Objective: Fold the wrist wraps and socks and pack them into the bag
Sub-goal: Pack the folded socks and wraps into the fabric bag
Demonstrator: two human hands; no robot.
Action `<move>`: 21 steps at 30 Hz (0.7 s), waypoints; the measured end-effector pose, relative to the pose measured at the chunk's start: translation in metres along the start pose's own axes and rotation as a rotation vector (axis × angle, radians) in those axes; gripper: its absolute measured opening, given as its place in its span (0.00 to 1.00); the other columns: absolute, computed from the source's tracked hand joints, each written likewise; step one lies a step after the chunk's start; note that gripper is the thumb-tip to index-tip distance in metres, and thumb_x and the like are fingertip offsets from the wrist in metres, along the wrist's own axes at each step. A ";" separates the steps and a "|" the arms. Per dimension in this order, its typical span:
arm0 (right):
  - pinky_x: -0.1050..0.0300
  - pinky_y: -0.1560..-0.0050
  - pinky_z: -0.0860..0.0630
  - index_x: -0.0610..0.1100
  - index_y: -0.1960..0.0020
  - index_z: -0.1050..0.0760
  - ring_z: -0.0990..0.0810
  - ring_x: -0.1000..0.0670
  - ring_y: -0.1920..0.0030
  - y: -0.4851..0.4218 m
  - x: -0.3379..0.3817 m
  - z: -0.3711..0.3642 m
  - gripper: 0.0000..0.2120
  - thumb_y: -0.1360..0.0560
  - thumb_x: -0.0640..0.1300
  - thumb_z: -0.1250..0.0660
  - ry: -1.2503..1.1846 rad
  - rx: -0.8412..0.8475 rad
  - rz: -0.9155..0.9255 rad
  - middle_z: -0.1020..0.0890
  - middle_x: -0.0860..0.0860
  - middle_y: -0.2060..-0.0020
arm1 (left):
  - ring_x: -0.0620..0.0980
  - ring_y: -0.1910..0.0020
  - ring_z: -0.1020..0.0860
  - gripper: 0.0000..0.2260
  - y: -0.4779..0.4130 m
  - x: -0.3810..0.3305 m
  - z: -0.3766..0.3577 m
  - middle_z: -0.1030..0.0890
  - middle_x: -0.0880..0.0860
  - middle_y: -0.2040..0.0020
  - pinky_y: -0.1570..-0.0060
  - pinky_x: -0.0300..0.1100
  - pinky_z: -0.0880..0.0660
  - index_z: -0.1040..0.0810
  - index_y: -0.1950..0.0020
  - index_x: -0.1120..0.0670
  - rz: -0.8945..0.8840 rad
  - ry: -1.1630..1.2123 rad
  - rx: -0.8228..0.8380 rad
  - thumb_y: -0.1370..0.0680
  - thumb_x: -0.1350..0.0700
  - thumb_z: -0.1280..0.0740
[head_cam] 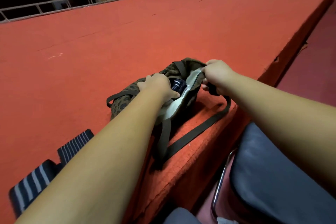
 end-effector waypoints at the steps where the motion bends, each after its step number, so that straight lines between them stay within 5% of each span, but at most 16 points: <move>1: 0.63 0.78 0.32 0.48 0.53 0.29 0.32 0.50 0.83 0.002 0.006 -0.001 0.15 0.20 0.31 0.48 -0.001 -0.011 0.039 0.30 0.45 0.75 | 0.58 0.35 0.29 0.19 -0.001 -0.001 0.000 0.21 0.49 0.44 0.39 0.60 0.33 0.15 0.52 0.46 0.011 -0.002 0.002 0.29 0.32 0.26; 6: 0.61 0.78 0.31 0.44 0.56 0.26 0.29 0.45 0.80 0.014 0.043 -0.003 0.09 0.24 0.34 0.42 0.061 -0.070 0.299 0.26 0.41 0.69 | 0.61 0.32 0.30 0.16 -0.006 -0.001 -0.004 0.24 0.52 0.36 0.34 0.65 0.34 0.16 0.46 0.48 0.024 -0.011 -0.010 0.23 0.38 0.31; 9: 0.64 0.80 0.32 0.41 0.54 0.27 0.27 0.43 0.75 0.019 0.046 0.000 0.07 0.22 0.36 0.42 0.237 -0.047 0.300 0.26 0.42 0.68 | 0.59 0.39 0.27 0.20 -0.004 0.000 0.001 0.23 0.50 0.44 0.37 0.64 0.31 0.15 0.53 0.46 0.026 0.022 0.009 0.28 0.30 0.29; 12: 0.61 0.79 0.28 0.41 0.55 0.25 0.26 0.44 0.70 0.015 0.042 0.010 0.05 0.22 0.42 0.36 0.346 -0.044 0.238 0.25 0.44 0.63 | 0.57 0.43 0.24 0.17 -0.003 -0.001 0.007 0.27 0.48 0.42 0.38 0.63 0.28 0.16 0.49 0.41 -0.068 0.104 -0.051 0.29 0.31 0.28; 18: 0.43 0.58 0.14 0.39 0.57 0.25 0.24 0.42 0.64 0.009 0.028 0.016 0.04 0.24 0.33 0.36 0.352 0.009 0.134 0.25 0.42 0.61 | 0.57 0.23 0.38 0.20 -0.002 -0.020 -0.002 0.34 0.47 0.22 0.28 0.67 0.40 0.26 0.28 0.27 -0.198 -0.014 0.041 0.20 0.35 0.34; 21: 0.46 0.66 0.14 0.39 0.55 0.24 0.20 0.42 0.67 0.007 0.032 0.014 0.10 0.24 0.28 0.41 0.289 -0.006 0.208 0.23 0.43 0.64 | 0.58 0.20 0.45 0.19 -0.004 -0.027 -0.008 0.40 0.48 0.18 0.26 0.71 0.46 0.30 0.26 0.26 -0.189 -0.113 0.129 0.18 0.32 0.40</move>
Point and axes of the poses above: each hand's wrist, its own y-axis away from the middle knuckle, its own z-axis out of the back of the hand, x = y × z, the point moved 2 cm from there along -y, towards the middle knuckle
